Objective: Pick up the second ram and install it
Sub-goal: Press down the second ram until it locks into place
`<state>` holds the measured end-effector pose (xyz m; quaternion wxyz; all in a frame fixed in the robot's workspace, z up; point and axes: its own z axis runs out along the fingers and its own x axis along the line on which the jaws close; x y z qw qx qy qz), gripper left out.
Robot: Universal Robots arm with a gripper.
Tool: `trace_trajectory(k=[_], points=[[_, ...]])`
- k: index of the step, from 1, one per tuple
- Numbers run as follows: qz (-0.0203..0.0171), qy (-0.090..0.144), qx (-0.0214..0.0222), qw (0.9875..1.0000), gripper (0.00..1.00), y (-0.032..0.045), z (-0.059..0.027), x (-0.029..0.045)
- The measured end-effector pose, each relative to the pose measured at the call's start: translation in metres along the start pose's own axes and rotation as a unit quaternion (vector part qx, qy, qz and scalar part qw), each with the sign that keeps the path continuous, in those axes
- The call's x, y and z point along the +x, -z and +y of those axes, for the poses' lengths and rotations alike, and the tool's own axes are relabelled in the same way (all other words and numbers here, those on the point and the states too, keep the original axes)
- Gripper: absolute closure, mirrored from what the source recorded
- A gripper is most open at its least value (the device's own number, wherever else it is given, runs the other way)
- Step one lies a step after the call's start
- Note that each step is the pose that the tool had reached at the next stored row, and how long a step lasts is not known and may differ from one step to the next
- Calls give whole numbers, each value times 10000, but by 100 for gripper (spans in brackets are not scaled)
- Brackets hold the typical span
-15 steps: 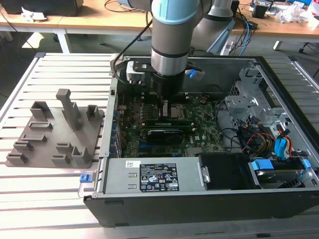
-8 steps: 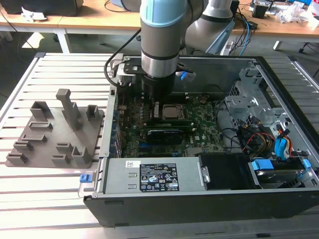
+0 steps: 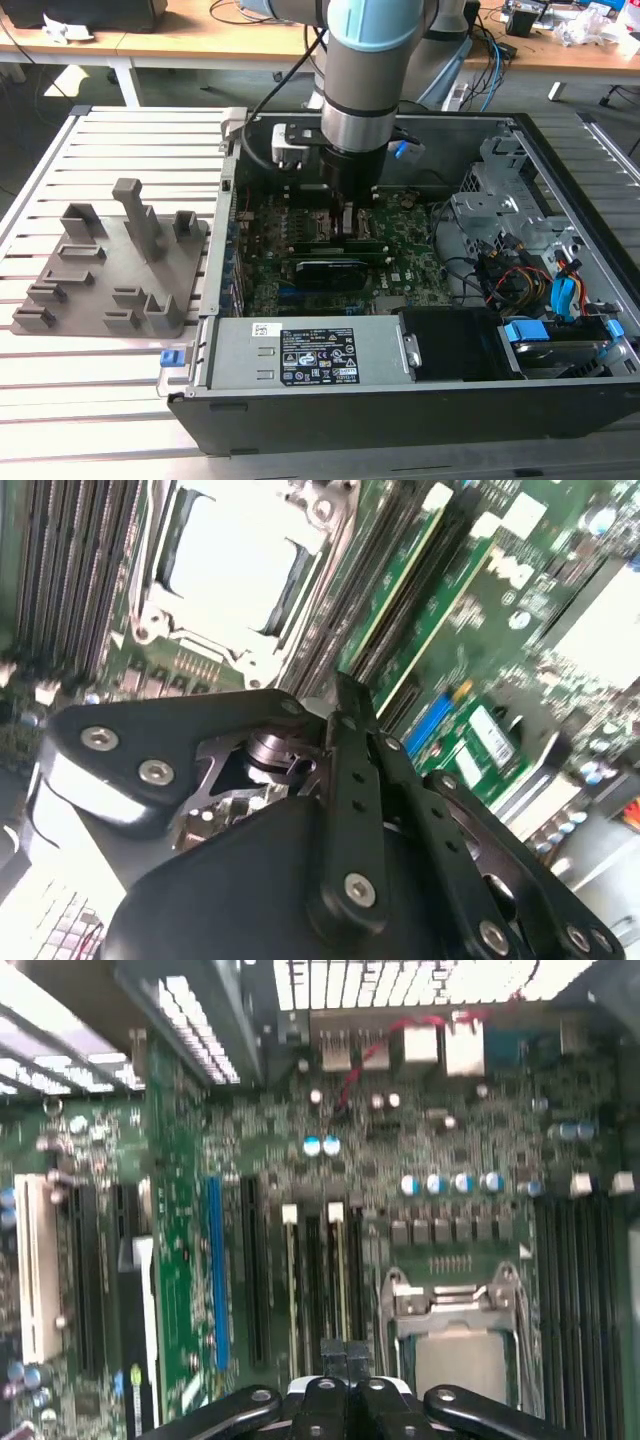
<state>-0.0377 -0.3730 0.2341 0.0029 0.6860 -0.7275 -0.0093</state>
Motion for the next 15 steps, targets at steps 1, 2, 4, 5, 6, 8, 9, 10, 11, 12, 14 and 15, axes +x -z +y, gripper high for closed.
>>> trace_trajectory(k=[1,2,4,5,6,8,9,10,11,12,14,15], points=[[1,0,-1,10000,89,7,-19,-2],[0,0,-1,10000,89,48,-37,-9],[1,0,0,10000,89,257,-40,-21],[0,0,0,10000,89,356,-38,-23],[1,0,0,10000,89,493,-36,-25],[1,0,0,10000,89,582,-34,-26],[1,0,0,10000,89,598,-34,-26],[-1,0,0,10000,89,603,-34,-26],[-1,0,0,10000,89,603,-34,-26],[-1,0,0,10000,89,604,-34,-26],[1,0,0,10000,89,607,-34,-26],[1,0,0,10000,89,607,-34,-26]])
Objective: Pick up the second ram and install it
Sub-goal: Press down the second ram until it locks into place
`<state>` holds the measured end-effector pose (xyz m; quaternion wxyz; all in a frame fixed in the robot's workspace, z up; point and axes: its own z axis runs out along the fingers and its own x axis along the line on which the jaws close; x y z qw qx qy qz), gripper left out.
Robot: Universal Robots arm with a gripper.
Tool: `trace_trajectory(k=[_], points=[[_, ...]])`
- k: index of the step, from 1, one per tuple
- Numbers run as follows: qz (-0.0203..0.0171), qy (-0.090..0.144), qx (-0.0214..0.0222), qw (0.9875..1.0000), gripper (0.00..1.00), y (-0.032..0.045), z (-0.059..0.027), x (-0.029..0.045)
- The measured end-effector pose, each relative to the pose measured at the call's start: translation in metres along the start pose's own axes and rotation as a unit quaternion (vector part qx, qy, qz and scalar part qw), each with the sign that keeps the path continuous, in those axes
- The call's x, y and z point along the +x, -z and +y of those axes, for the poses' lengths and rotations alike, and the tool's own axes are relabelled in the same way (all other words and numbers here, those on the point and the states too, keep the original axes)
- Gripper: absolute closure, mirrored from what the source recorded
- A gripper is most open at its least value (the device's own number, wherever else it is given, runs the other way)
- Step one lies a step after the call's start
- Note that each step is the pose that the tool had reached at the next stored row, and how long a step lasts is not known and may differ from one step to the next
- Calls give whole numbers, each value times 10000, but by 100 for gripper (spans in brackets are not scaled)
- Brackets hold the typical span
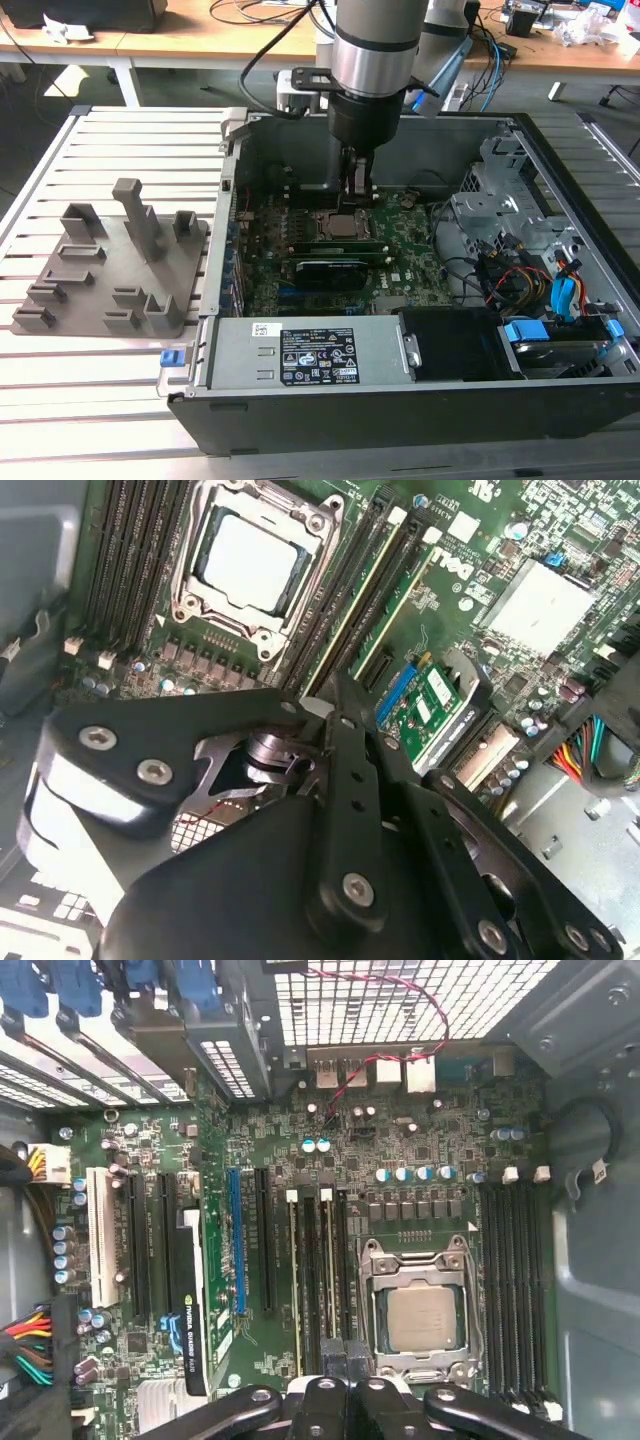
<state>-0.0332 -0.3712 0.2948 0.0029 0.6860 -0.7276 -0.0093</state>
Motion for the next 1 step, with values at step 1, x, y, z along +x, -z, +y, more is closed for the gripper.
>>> trace_trajectory(k=[1], points=[[0,0,0,10000,89,0,0,0]])
